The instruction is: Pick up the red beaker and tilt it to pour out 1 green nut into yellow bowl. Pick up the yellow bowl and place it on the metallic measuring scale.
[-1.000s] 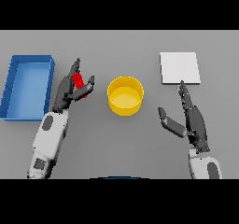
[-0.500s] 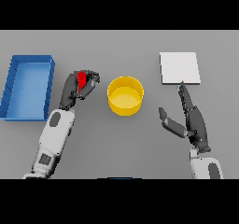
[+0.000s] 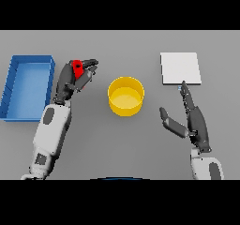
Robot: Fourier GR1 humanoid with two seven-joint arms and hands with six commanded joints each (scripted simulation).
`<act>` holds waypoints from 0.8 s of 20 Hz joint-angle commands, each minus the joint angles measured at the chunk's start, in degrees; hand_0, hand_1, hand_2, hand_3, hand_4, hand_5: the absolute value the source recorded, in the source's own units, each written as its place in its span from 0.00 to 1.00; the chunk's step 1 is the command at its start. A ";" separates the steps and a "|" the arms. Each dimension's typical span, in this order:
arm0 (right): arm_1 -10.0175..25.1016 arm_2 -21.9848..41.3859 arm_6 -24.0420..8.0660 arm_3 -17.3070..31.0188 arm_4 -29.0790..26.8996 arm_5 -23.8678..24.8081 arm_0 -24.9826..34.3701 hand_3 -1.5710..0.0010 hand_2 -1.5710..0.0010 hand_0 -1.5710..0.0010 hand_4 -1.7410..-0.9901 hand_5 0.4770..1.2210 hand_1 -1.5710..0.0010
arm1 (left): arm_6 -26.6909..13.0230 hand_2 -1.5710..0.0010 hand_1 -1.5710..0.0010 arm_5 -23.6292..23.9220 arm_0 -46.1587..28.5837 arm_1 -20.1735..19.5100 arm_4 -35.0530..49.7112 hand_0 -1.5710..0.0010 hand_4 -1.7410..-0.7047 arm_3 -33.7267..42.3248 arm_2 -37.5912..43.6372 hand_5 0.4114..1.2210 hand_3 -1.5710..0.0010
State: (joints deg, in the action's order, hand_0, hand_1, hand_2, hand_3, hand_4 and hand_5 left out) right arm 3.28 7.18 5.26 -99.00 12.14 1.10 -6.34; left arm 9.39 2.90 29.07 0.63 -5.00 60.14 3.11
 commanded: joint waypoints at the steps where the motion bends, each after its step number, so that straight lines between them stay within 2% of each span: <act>1: -0.31 0.27 0.38 -0.23 0.11 0.09 -0.38 1.00 1.00 1.00 0.68 0.23 1.00 | -0.66 0.01 0.01 -0.83 0.26 -0.74 -0.23 0.01 0.03 0.98 -0.38 0.89 0.02; 4: -0.32 0.75 1.86 -0.29 1.18 0.52 -0.42 1.00 1.00 1.00 0.69 0.24 1.00 | -2.43 0.01 0.01 -0.97 0.58 -1.95 -2.80 0.01 0.02 1.78 -2.00 0.89 0.01; 8: 0.45 0.21 2.49 0.41 1.67 0.87 -0.21 1.00 1.00 1.00 0.69 0.25 1.00 | -2.92 0.01 0.01 -2.73 1.87 -4.84 -4.44 0.01 0.02 1.03 -2.11 0.90 0.01; 10: 0.63 0.43 2.05 -0.19 2.31 1.12 -0.31 1.00 1.00 1.00 0.71 0.25 1.00 | -3.22 0.01 0.01 -3.35 3.19 -6.78 -7.83 0.01 0.01 0.86 -4.21 0.89 0.01; 13: -0.06 0.86 -0.17 0.10 2.64 1.28 -0.05 1.00 1.00 1.00 0.73 0.24 1.00 | -6.14 0.00 0.00 -4.57 4.61 -9.78 -13.85 0.00 0.01 2.40 -8.65 0.88 0.00; 16: 0.29 1.18 0.53 -0.53 2.67 0.68 -0.50 1.00 1.00 1.00 0.74 0.25 1.00 | -10.19 0.00 0.00 -6.91 6.85 -12.05 -20.04 0.00 0.00 3.87 -13.82 0.88 0.00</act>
State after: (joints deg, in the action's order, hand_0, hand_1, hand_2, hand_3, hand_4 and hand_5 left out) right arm 3.57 8.37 5.93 -99.52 14.82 1.77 -6.85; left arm -0.76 -4.01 35.94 -11.39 -25.05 64.02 -10.70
